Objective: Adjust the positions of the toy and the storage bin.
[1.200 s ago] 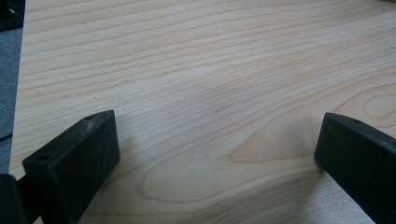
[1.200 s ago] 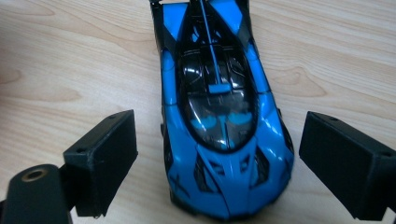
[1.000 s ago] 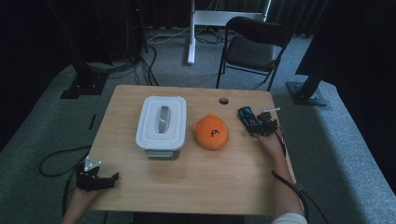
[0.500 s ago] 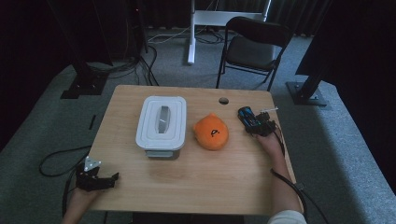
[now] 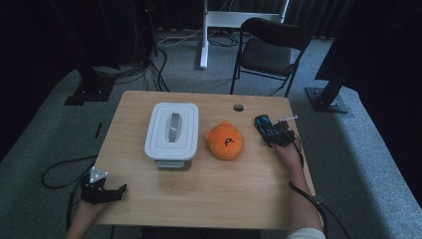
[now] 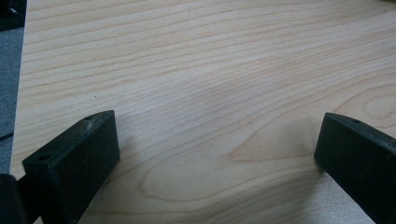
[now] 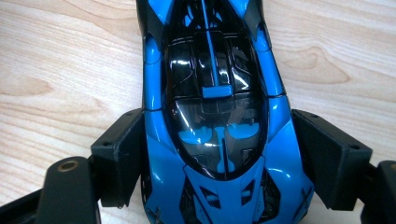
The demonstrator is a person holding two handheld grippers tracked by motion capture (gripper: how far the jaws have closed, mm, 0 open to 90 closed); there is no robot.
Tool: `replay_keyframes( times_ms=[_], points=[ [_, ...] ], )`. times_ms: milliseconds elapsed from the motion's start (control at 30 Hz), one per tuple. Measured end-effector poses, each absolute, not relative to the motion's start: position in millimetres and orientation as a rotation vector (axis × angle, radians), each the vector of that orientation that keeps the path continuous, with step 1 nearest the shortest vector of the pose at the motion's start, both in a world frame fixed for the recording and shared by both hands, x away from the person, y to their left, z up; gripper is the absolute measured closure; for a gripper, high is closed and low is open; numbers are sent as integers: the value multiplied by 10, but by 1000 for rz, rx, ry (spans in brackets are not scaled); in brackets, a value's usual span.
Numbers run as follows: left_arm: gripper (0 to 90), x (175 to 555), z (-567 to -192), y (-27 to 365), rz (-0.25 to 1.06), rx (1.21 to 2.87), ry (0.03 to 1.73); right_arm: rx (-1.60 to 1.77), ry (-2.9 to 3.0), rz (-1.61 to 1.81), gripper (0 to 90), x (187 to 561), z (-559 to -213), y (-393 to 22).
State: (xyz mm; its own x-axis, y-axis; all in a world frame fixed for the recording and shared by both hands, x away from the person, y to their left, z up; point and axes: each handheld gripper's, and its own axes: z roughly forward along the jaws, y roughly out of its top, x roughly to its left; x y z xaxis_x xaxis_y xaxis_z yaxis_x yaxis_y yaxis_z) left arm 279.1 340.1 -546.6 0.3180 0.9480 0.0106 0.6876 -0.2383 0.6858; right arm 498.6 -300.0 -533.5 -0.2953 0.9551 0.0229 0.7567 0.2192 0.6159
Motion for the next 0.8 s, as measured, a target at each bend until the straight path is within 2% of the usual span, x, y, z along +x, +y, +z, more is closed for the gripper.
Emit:
replay_keyframes(
  times_ms=[367,800],
  points=[
    [4,2799,-5466,3410,580,2014,1429,1635,2095,774,230,4741,-5260,-3039],
    [4,2804,-5467,3407,583,2012,1433,1668,2037,776,233,4243,-5208,-3111]
  ],
)
